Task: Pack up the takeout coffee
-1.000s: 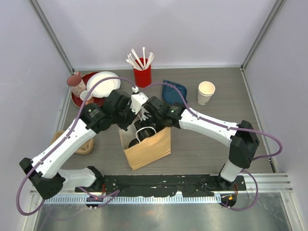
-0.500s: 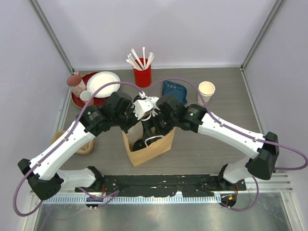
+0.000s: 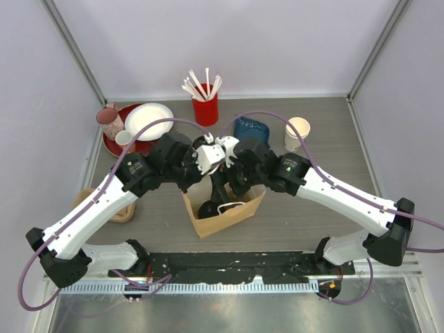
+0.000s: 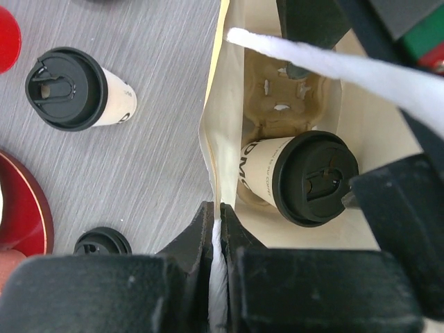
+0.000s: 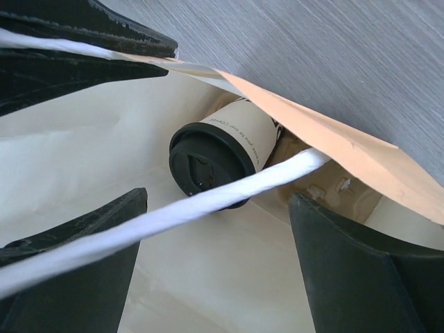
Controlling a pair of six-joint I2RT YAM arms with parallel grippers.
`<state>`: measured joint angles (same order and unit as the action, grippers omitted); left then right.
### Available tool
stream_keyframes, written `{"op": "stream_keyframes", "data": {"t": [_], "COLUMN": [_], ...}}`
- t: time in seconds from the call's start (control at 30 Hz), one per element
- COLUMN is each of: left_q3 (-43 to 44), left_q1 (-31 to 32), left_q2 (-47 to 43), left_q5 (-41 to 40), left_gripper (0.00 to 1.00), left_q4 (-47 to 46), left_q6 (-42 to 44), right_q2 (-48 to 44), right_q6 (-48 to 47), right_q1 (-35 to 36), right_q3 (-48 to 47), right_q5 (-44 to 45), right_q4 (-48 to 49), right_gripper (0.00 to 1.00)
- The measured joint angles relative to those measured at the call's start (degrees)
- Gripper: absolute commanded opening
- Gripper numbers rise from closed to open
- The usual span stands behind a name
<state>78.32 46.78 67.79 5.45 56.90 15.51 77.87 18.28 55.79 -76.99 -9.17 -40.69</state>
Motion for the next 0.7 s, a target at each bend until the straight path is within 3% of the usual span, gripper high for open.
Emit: {"op": "stream_keyframes", "data": {"t": [0.7], "left_q3": [1.14], "left_q1": [1.07], "left_q2": [0.42], "left_q5": [2.84], "left_gripper": [0.0], "left_q4": [-1.79], "left_q6": [-0.02], "right_q2": [-5.18], "right_q6": [-2.99], "right_q1": [-0.02], "right_q3": [3.15], "right_q5": [5.99], "right_q4": [5.46], "right_gripper": [0.88]}}
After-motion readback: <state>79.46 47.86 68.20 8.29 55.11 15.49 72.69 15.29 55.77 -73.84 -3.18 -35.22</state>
